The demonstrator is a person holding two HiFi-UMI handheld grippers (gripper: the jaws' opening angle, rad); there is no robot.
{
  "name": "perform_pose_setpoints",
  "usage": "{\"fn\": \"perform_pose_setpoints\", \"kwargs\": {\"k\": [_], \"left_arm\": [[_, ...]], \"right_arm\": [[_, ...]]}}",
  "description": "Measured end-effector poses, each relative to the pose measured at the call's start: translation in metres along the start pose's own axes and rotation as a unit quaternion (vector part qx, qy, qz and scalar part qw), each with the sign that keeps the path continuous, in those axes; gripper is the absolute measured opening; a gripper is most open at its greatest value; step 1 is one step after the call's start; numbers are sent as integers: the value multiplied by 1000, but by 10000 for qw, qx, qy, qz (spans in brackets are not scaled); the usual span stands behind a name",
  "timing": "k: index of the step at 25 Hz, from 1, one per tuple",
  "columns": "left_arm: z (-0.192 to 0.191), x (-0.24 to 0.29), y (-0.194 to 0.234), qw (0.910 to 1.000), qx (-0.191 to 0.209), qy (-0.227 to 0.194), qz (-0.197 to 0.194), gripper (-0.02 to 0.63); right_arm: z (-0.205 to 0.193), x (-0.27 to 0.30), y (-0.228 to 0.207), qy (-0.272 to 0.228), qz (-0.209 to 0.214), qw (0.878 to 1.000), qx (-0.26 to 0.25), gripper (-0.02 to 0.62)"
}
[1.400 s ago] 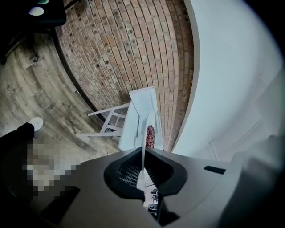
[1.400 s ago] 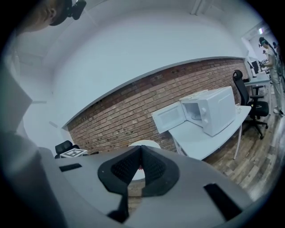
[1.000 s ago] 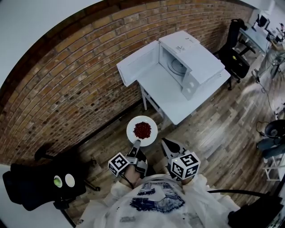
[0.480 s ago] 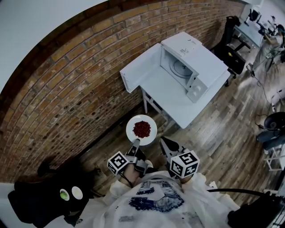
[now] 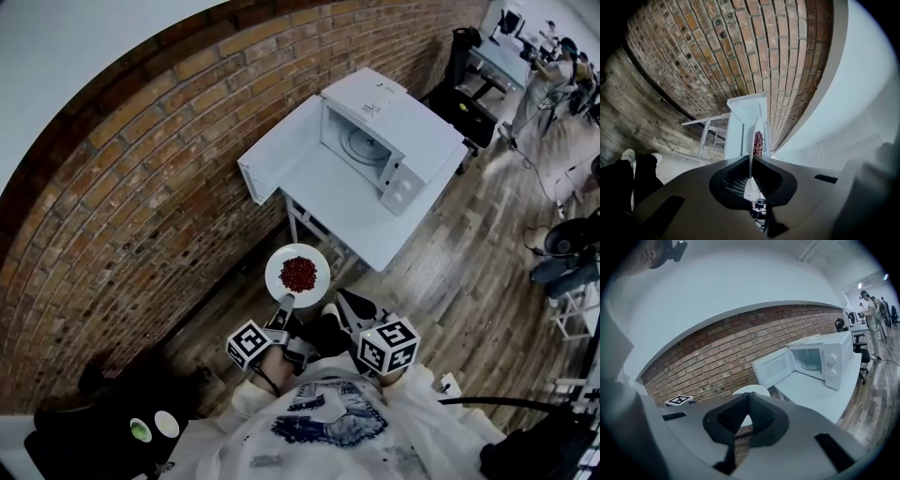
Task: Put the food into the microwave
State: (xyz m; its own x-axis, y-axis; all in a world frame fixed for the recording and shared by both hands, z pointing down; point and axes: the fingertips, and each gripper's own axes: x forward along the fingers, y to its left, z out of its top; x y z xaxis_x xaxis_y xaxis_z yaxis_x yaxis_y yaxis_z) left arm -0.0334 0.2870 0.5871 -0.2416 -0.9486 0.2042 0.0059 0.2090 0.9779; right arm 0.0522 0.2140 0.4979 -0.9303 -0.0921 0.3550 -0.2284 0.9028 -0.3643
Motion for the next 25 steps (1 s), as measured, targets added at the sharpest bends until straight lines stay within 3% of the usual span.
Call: {"fn": "perform_pose_setpoints", "kwargs": {"k": [12, 25], "left_arm": [[13, 48, 0, 9993, 105, 328, 123, 15], [42, 175, -26, 9950, 332, 908, 258, 15]], "right_arm": [[17, 40, -31, -36, -99, 9998, 150, 14], [77, 103, -122, -205, -529, 9968, 571, 14]]}}
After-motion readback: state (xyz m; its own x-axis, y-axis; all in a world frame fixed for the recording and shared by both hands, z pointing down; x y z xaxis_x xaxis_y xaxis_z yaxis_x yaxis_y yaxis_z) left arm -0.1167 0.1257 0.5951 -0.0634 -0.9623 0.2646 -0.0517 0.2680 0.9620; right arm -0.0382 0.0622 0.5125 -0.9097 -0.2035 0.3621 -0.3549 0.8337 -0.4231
